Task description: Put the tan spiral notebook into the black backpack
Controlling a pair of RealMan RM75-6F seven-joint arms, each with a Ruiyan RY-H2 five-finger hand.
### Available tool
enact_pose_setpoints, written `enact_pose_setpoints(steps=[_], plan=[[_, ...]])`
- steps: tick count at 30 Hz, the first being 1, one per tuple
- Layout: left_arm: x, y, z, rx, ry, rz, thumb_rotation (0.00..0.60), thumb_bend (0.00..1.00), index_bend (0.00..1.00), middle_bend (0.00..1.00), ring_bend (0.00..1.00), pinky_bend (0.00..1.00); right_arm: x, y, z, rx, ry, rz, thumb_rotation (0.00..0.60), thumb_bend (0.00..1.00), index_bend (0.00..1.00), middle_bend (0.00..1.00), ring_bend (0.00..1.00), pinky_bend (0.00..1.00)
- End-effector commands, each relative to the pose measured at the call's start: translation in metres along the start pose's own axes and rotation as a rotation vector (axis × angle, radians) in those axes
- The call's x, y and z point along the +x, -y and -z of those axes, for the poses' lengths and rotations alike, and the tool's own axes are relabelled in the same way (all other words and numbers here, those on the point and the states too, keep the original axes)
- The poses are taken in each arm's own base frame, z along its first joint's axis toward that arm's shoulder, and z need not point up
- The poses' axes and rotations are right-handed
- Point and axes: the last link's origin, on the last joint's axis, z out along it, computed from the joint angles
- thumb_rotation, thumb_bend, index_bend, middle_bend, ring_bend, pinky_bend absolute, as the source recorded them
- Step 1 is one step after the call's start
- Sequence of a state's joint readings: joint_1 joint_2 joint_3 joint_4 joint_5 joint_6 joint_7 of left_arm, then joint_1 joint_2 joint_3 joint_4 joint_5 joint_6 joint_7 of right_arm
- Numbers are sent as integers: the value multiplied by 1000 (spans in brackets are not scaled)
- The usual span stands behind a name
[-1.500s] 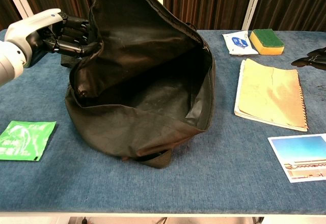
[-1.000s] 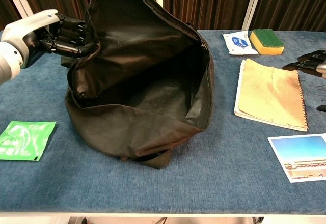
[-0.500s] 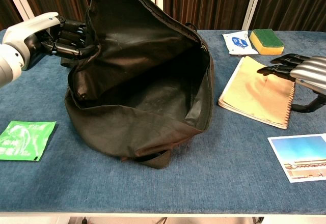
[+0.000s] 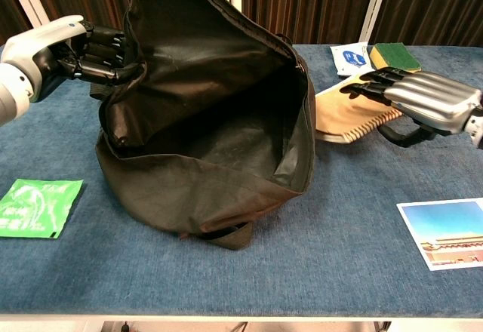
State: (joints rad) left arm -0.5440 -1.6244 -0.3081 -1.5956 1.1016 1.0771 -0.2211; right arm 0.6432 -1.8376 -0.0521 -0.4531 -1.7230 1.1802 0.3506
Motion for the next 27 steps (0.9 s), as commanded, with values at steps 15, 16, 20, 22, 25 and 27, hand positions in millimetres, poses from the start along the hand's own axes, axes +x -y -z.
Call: enact_pose_setpoints(steps=[15, 16, 20, 22, 25, 27], plan=[[6, 2, 0, 0, -14, 17, 600, 464, 569, 593, 496, 393, 22, 30, -55, -59, -95, -30, 600, 365, 223, 296, 91, 201], [6, 2, 0, 0, -14, 18, 600, 464, 569, 592, 496, 393, 22, 30, -56, -63, -98, -30, 600, 342, 267, 324, 119, 215], [7, 3, 0, 2, -18, 27, 600, 465, 569, 592, 496, 393, 24, 31, -60, -69, -111, -38, 600, 318, 408, 413, 214, 255], [8, 4, -1, 3, -18, 29, 600, 464, 569, 592, 496, 393, 25, 30, -61, -69, -112, -41, 600, 317, 461, 453, 259, 276], [8, 4, -1, 2, -19, 31, 600, 464, 569, 591, 496, 393, 23, 30, -63, -77, -98, -34, 600, 308, 487, 485, 296, 302], [9, 4, -1, 0, -20, 31, 600, 465, 569, 591, 496, 393, 22, 30, -63, -81, -92, -36, 600, 294, 492, 493, 305, 313]])
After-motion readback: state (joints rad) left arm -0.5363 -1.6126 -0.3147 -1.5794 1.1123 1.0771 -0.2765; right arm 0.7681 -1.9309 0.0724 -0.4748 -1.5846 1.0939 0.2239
